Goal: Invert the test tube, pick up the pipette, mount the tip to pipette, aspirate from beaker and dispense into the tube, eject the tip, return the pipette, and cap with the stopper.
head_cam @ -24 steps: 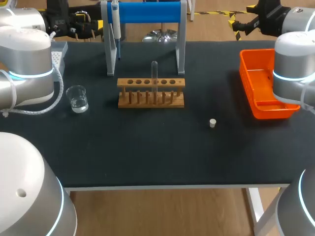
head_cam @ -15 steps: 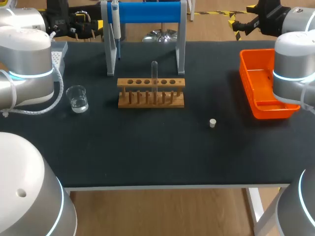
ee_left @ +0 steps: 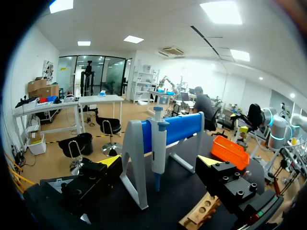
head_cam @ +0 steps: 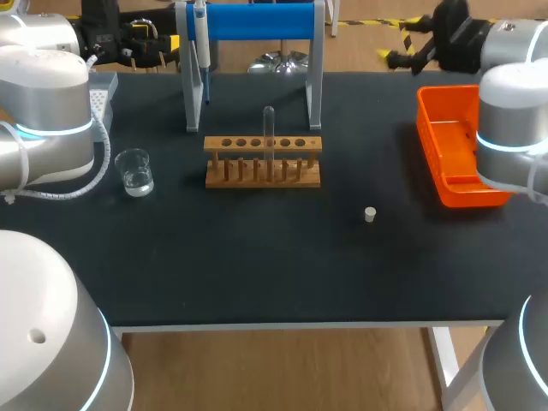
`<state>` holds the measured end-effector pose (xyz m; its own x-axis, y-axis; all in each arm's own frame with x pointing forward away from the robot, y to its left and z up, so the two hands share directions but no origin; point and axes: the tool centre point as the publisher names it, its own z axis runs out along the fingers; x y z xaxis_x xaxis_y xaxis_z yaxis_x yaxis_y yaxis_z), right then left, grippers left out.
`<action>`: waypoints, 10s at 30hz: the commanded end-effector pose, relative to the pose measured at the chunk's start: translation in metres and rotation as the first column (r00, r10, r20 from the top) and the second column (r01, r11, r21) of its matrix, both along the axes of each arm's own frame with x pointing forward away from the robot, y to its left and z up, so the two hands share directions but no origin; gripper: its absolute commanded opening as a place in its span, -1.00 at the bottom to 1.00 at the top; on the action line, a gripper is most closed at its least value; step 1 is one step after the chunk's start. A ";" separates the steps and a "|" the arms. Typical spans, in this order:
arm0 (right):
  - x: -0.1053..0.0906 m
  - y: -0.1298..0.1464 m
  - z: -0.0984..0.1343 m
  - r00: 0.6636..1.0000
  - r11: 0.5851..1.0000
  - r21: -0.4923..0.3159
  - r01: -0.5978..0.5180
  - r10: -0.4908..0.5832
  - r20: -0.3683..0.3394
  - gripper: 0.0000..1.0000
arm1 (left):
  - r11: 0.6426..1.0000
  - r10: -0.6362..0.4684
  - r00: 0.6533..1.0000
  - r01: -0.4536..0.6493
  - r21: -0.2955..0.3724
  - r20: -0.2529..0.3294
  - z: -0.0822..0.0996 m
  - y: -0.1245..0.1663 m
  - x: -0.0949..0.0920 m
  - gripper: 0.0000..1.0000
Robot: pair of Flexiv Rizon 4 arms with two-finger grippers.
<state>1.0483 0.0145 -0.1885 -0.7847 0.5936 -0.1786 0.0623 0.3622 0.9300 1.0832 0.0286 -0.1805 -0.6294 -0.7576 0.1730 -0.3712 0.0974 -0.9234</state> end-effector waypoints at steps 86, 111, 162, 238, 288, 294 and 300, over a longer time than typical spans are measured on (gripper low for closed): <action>-0.173 0.068 -0.063 0.987 0.984 0.074 -0.159 0.156 0.049 1.00 | 0.973 -0.228 0.942 0.208 0.103 0.246 -0.064 -0.080 -0.212 1.00; -0.114 0.147 -0.055 0.767 0.735 0.265 -0.625 0.640 0.034 1.00 | 0.973 -0.228 0.942 0.208 0.103 0.246 -0.064 -0.080 -0.212 1.00; -0.118 0.219 -0.082 0.722 0.677 0.330 -0.658 0.692 0.021 0.46 | 0.973 -0.228 0.942 0.208 0.103 0.246 -0.064 -0.080 -0.212 1.00; -0.105 0.241 -0.081 0.712 0.655 0.359 -0.665 0.701 0.039 -1.00 | 0.973 -0.228 0.942 0.208 0.103 0.246 -0.064 -0.080 -0.212 1.00; -0.113 0.229 -0.027 0.738 0.678 0.346 -0.649 0.672 0.068 -1.00 | 0.973 -0.228 0.942 0.208 0.103 0.246 -0.064 -0.080 -0.212 1.00; -0.118 0.227 -0.019 0.734 0.674 0.343 -0.655 0.674 0.078 -1.00 | 0.973 -0.228 0.942 0.208 0.103 0.246 -0.064 -0.080 -0.212 1.00; -0.124 0.220 -0.013 0.735 0.676 0.335 -0.656 0.674 0.079 -1.00 | 0.973 -0.228 0.942 0.208 0.103 0.246 -0.064 -0.080 -0.212 1.00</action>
